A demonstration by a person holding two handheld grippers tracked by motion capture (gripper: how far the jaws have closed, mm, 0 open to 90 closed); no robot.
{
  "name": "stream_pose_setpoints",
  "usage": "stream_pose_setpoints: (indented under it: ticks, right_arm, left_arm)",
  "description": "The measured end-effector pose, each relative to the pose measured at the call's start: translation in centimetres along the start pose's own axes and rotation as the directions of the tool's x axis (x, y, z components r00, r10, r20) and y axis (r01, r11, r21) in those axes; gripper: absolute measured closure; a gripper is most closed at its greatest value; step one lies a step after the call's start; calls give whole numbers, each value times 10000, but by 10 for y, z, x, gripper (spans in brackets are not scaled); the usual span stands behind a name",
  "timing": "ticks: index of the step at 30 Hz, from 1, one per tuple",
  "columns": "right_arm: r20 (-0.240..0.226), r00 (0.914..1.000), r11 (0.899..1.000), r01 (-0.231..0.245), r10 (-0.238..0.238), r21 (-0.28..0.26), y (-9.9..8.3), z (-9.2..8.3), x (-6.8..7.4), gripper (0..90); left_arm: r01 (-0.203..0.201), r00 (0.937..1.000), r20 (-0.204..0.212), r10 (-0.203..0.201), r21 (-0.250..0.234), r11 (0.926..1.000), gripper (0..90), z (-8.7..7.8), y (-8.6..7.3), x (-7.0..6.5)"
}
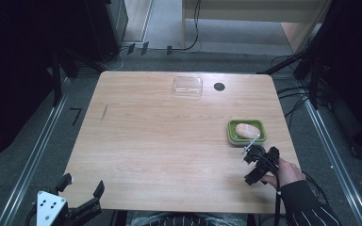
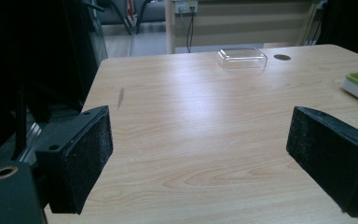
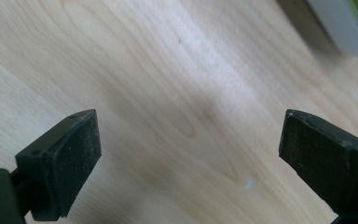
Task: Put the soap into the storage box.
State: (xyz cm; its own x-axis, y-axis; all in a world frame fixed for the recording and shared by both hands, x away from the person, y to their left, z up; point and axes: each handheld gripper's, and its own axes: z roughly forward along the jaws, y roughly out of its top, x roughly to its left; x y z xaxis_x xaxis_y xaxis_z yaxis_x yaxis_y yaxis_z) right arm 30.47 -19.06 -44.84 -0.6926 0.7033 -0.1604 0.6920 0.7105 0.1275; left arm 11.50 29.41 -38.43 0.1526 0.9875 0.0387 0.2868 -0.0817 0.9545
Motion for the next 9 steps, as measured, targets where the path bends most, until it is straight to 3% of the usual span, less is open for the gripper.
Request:
stream_pose_setpoints:
  ticks: [9]
  right_arm:
    - [-82, 9998, 9998, -171, 171, 86, -9, 5, -2, 62]
  left_arm:
    - [-10, 10000, 8, 10, 38, 10000, 72, 1, 1, -1]
